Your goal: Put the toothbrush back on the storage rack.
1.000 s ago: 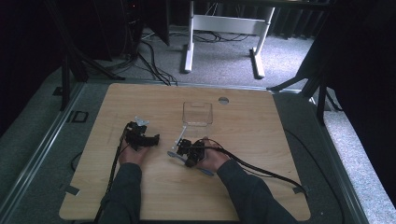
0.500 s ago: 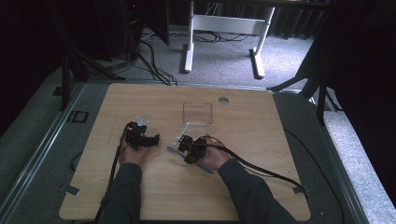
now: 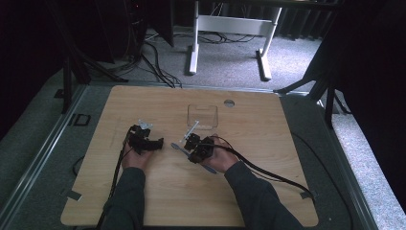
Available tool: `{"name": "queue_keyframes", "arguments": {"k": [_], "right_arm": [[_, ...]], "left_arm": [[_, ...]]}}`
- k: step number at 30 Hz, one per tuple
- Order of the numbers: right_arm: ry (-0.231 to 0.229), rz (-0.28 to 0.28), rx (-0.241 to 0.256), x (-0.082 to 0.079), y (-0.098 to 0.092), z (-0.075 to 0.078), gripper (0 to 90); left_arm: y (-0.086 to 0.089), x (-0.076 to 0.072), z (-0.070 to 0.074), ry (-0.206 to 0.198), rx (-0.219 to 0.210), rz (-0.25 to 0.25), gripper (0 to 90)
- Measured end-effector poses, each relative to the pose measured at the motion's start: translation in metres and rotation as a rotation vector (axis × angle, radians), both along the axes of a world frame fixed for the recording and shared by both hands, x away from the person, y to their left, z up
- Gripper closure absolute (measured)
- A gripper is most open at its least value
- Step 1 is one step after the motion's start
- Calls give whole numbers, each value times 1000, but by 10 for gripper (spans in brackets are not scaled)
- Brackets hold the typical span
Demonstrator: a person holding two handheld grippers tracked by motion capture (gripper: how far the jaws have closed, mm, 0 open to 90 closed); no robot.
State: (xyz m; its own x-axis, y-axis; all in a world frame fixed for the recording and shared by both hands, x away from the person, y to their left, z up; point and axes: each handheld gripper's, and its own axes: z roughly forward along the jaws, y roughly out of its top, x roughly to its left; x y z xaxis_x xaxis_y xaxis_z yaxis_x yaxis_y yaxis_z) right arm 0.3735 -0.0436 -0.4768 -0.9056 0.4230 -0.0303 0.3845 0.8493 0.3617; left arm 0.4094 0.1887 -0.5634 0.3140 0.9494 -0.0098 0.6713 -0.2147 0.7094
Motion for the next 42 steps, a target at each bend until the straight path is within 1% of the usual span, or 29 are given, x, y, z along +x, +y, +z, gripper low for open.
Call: {"name": "queue_keyframes", "arguments": {"k": [5,6,7,8,16,18,27,36,42], "right_arm": [[-13,-10,22,1,-1,2,783],[-18,-10,28,1,-1,3,782],[-34,-24,46,1,-1,4,782],[-39,-28,53,2,-2,5,782],[-70,-49,93,2,-3,8,782],[-74,-47,101,3,-3,9,782],[-96,-73,146,4,-5,13,782],[-117,-93,181,5,-8,17,782],[-123,-103,204,6,-9,19,783]], "left_arm": [[0,0,0,0,0,0,136],[0,0,0,0,0,0,136],[0,0,0,0,0,0,136],[0,0,0,0,0,0,136],[0,0,0,0,0,0,136],[0,0,0,0,0,0,136],[0,0,0,0,0,0,136],[0,0,0,0,0,0,136],[0,0,0,1,0,-1,136]]}}
